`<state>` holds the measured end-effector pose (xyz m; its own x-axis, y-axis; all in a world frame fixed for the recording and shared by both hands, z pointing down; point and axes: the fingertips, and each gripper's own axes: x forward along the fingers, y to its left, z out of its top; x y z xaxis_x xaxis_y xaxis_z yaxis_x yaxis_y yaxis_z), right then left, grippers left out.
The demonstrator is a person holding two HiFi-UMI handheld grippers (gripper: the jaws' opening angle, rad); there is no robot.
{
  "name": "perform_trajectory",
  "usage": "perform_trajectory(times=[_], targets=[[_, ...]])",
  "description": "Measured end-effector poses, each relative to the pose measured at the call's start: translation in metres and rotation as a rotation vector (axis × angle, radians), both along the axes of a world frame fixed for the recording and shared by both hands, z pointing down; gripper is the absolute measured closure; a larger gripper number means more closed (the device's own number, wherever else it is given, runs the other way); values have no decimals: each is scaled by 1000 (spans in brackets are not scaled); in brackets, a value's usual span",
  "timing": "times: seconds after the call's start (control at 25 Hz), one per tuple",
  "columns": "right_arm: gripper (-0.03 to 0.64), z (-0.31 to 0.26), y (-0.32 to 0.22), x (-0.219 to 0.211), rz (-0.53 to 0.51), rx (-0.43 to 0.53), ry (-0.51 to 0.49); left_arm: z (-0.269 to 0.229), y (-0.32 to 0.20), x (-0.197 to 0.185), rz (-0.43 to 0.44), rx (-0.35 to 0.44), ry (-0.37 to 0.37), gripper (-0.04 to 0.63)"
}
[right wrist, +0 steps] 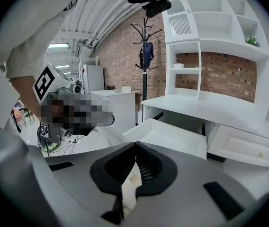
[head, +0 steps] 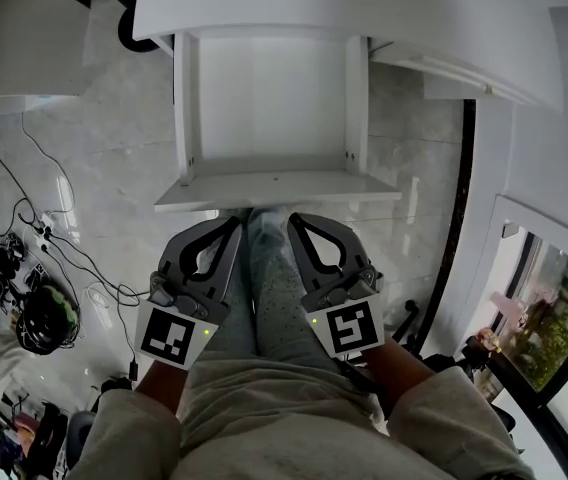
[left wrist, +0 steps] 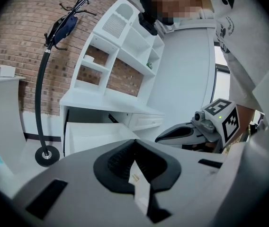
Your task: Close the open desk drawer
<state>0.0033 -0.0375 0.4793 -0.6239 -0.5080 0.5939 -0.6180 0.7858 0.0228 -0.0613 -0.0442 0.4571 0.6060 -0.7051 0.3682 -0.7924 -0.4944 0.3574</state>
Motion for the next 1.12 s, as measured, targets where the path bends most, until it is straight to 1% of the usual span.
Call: perform_trajectory(times=[0.12,0.28,0.52,0.68,0.84,1.12], targets=[[588,13,3,2,-17,-18,8,11,2,3,7,-5,4,578],[588,29,9,3,-27,-47,14,25,7,7,33,-12,-9,578],[588,51,10,3,-17,-61,20,41,4,10,27,-27,0,578],[588,67,12,2,-16,-82,16,49,6,12,45,-23,-7,578],[586,83,15,4,7,-116,10,56,8,15,53,-29,-12,578],[584,106,21,7,90,-230,-26,66,12,18,53,-42,-9,578]])
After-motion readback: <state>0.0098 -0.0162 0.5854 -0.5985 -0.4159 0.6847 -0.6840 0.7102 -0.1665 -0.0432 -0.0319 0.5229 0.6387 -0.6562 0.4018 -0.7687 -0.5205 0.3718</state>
